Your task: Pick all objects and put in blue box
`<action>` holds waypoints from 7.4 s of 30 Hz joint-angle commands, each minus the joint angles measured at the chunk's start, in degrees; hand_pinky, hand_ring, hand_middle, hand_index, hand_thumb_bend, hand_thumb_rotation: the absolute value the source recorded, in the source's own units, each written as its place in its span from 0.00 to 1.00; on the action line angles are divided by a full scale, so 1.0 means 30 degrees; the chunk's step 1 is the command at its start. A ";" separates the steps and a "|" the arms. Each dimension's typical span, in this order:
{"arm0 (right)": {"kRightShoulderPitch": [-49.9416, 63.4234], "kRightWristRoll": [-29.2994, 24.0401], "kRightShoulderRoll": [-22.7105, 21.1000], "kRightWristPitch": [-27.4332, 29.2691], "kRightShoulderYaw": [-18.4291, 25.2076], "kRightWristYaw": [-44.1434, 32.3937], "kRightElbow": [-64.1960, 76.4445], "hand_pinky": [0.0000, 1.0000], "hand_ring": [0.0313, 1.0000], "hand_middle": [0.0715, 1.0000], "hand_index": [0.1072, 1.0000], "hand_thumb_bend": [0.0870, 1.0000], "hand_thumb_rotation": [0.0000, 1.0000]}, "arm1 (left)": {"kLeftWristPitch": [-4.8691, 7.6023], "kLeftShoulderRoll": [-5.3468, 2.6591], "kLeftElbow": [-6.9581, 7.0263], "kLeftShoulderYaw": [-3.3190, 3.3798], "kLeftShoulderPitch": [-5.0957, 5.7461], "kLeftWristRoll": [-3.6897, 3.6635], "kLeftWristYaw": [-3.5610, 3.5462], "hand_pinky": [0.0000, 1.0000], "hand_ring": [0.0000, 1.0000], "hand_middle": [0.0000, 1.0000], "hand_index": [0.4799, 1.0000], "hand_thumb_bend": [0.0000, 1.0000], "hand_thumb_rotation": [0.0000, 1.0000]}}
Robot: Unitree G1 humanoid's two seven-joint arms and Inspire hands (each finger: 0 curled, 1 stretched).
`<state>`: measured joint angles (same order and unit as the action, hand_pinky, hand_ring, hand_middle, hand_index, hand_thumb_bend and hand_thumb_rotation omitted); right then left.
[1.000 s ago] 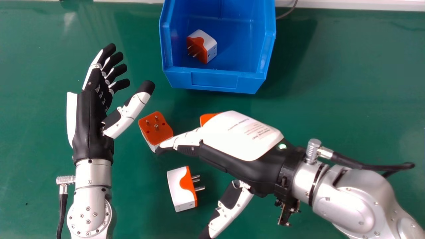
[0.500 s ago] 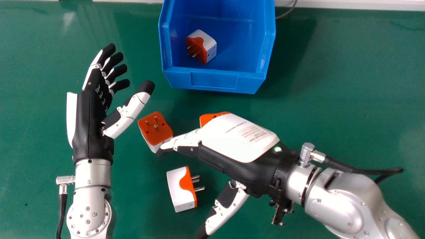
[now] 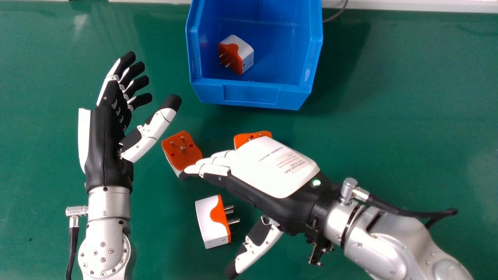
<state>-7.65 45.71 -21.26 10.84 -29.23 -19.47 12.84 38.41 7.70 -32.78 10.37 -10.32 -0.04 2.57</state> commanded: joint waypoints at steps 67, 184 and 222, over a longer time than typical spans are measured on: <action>-0.2295 0.2031 0.1866 0.0835 -0.2255 0.3873 -0.6805 0.69 0.86 0.86 0.86 0.76 0.26 | -0.0515 -0.0332 0.1695 -0.0326 0.0665 -0.0094 -0.0017 0.77 0.84 0.87 0.76 0.76 0.36; -0.2487 0.3924 0.2712 -0.2846 -0.3063 0.3085 -0.1346 0.25 0.37 0.45 0.48 0.48 0.01 | -0.0280 -0.0288 0.0738 -0.0335 0.0031 0.0052 0.0156 0.77 0.83 0.86 0.75 0.75 0.35; -0.2198 0.2135 0.3049 -0.2790 0.1490 0.2202 0.4211 0.23 0.36 0.45 0.46 0.47 0.00 | -0.1596 -0.0871 0.0588 0.0594 -0.0720 -0.1900 0.0474 0.77 0.83 0.86 0.75 0.74 0.36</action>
<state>-13.32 53.72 -13.13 2.87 -26.24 -12.82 22.84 33.83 5.24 -31.69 11.88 -11.46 -5.60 3.85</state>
